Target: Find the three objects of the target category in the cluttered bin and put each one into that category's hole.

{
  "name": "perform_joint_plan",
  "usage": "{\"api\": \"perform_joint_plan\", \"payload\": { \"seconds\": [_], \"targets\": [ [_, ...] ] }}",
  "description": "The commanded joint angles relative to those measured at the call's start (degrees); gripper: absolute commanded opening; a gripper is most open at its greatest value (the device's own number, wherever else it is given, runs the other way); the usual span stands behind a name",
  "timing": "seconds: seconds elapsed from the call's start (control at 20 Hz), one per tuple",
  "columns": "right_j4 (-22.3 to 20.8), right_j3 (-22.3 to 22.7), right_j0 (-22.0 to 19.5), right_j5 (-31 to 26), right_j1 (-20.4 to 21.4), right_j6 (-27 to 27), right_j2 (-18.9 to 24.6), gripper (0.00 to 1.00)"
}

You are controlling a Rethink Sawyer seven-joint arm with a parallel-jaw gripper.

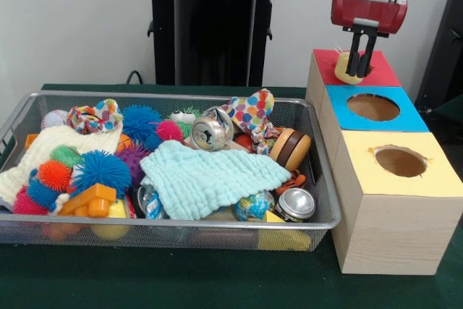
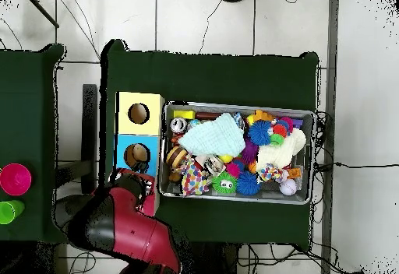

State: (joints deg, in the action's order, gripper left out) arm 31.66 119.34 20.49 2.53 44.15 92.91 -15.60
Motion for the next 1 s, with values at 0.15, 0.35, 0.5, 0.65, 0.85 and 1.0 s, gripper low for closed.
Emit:
{"api": "perform_joint_plan", "payload": {
  "seconds": [0.15, 0.35, 0.5, 0.65, 0.85, 1.0],
  "targets": [
    [-1.0, 2.5, -1.4, 4.5, -3.3, 15.3, 3.8, 0.0],
    [-1.2, 2.4, -1.6, 4.6, -3.3, 15.1, 3.8, 0.0],
    [-1.2, 2.7, -2.1, 5.3, -3.0, 15.9, 4.5, 0.0],
    [-1.5, 2.5, -2.7, 4.9, -2.8, 15.5, 4.6, 0.0],
    [-2.5, 2.5, -4.0, 4.8, -2.8, 14.5, 4.8, 0.0],
    [-3.2, 3.2, -4.6, 5.7, -2.9, 14.8, 5.3, 0.0]
  ]
}}
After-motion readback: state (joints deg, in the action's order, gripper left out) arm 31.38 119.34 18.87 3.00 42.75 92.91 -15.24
